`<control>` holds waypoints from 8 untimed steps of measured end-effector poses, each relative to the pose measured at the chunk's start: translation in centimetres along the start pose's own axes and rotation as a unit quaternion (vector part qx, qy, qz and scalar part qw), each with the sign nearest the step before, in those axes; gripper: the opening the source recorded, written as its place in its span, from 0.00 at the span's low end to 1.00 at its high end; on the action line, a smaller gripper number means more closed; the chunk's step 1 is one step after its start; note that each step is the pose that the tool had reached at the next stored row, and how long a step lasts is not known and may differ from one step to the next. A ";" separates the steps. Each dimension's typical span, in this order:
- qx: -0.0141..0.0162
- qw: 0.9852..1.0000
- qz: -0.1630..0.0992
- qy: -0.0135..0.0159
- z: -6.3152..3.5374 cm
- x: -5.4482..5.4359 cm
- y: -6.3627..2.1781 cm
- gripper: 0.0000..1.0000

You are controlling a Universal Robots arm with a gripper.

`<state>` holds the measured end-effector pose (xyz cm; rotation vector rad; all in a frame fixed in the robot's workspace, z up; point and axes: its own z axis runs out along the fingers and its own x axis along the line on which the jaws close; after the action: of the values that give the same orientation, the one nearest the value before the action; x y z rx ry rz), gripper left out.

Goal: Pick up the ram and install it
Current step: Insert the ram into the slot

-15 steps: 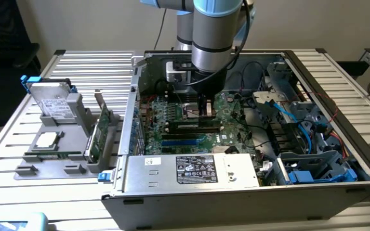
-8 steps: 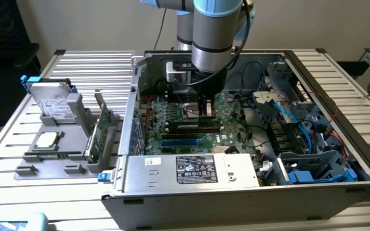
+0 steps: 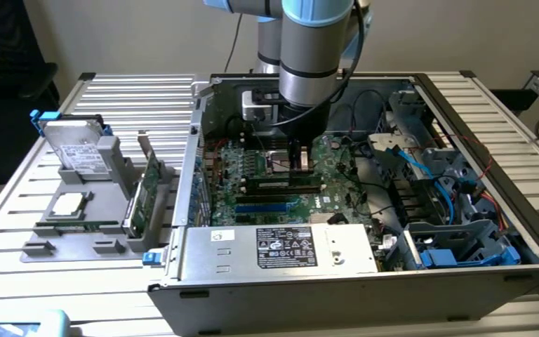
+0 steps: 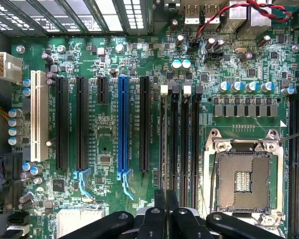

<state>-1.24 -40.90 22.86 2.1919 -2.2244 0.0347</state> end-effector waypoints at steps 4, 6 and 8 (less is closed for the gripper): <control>0.000 1.000 0.000 0.000 0.07 0.0 0.00 0.13; 0.000 1.000 0.000 0.000 0.13 0.0 0.00 0.13; 0.000 1.000 0.000 0.000 0.21 0.0 0.00 0.13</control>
<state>-1.24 -40.90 22.66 2.1920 -2.2245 0.0346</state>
